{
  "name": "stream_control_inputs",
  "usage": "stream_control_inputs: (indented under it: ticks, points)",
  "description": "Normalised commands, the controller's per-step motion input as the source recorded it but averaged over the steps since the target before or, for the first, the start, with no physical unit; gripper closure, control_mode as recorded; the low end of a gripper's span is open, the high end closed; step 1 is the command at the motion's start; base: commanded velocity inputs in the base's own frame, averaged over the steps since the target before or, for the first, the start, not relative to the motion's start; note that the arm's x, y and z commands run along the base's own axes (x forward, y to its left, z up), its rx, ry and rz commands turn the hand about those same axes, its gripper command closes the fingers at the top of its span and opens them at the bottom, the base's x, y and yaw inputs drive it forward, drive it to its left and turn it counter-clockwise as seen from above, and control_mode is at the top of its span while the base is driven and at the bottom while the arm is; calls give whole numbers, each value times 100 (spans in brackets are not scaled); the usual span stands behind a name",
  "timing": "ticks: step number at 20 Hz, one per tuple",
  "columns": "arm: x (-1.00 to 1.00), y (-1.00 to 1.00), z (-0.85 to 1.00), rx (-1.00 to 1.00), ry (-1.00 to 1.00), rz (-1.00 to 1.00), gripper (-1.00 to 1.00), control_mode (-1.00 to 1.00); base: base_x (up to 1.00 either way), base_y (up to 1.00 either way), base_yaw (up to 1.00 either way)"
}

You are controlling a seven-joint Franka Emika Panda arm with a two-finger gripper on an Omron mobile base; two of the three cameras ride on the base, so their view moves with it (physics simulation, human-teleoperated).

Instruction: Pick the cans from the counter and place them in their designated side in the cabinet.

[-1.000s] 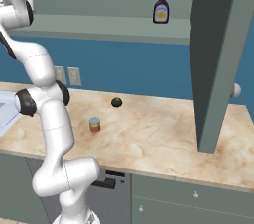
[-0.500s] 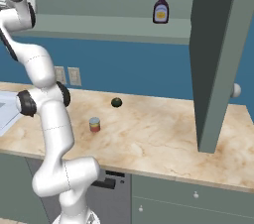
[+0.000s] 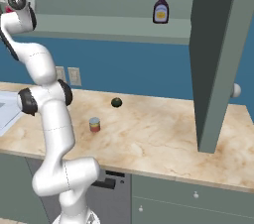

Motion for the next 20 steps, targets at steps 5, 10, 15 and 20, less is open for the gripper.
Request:
stream_control_inputs:
  ticks: [5,10,15,20]
  points:
    - [-26,-4,42,0,3,0,-100,-100,0,0,0]
    - [-35,-7,35,-1,0,0,-100,-100,0,0,0]
    - [-44,-16,34,-2,1,-1,-100,-100,0,0,0]
    - [-48,-20,18,-3,0,-1,-100,-100,0,0,0]
